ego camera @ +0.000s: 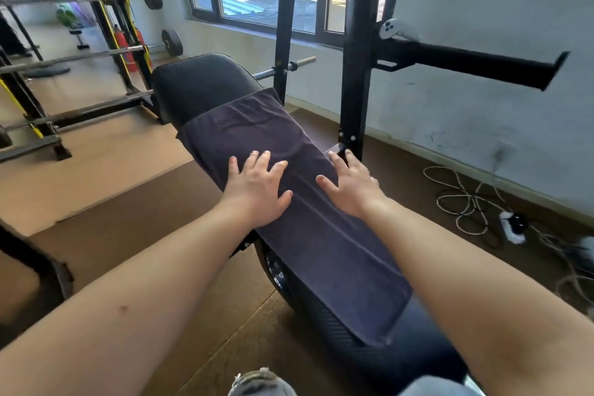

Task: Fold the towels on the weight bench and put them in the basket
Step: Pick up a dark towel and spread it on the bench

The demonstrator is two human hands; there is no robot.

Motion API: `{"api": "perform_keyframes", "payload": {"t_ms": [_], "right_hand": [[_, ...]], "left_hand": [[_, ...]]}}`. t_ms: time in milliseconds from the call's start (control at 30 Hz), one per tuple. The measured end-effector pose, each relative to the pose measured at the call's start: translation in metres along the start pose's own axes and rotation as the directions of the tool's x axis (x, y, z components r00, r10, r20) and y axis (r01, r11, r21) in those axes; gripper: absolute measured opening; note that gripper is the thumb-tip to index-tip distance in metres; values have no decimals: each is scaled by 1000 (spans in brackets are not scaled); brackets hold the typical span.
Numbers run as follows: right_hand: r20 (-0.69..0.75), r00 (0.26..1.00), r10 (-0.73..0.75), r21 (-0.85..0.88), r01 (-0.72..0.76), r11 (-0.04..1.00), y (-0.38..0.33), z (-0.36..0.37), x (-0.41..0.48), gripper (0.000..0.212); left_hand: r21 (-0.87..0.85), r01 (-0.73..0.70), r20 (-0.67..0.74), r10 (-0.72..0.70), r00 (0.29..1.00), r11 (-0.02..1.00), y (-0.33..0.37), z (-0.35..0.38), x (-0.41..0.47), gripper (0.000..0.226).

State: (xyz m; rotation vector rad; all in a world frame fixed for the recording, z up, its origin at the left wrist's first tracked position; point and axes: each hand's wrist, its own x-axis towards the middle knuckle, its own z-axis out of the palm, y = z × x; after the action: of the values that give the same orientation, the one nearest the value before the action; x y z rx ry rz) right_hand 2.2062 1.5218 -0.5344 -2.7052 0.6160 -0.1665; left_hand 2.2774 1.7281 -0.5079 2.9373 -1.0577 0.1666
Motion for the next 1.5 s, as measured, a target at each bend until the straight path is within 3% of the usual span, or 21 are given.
{"api": "perform_keyframes", "payload": {"t_ms": [167, 367, 533, 733, 900, 1133, 1300, 1400, 1500], "right_hand": [[110, 991, 75, -7, -75, 997, 56, 8, -63, 73], [191, 962, 196, -25, -195, 980, 128, 32, -119, 74], [230, 922, 310, 35, -326, 945, 167, 43, -140, 71], [244, 896, 371, 126, -409, 904, 189, 54, -147, 70], [233, 897, 375, 175, -418, 892, 195, 52, -133, 70], [148, 904, 402, 227, -427, 875, 193, 53, -112, 57], [-76, 868, 491, 444, -412, 796, 187, 38, -112, 38], [-133, 837, 530, 600, -358, 715, 182, 20, -104, 38], [-176, 822, 542, 692, -288, 662, 169, -2, -87, 35]], "left_hand": [[-78, -155, 49, 159, 986, 985, 60, 20, -36, 63], [-142, -404, 60, 415, 908, 904, 131, 58, -79, 54], [-142, -484, 108, 499, 860, 864, 169, 86, -112, 45], [-3, -491, 249, 477, 843, 871, 185, 108, -140, 61], [1, -511, 191, 501, 844, 860, 182, 109, -138, 37], [-79, -511, 126, 517, 846, 856, 174, 113, -136, 33], [-365, -420, -52, 432, 900, 831, 167, 111, -129, 22], [-557, -295, -116, 279, 953, 776, 167, 99, -124, 18], [-730, -136, -85, 108, 991, 670, 165, 83, -116, 20]]}}
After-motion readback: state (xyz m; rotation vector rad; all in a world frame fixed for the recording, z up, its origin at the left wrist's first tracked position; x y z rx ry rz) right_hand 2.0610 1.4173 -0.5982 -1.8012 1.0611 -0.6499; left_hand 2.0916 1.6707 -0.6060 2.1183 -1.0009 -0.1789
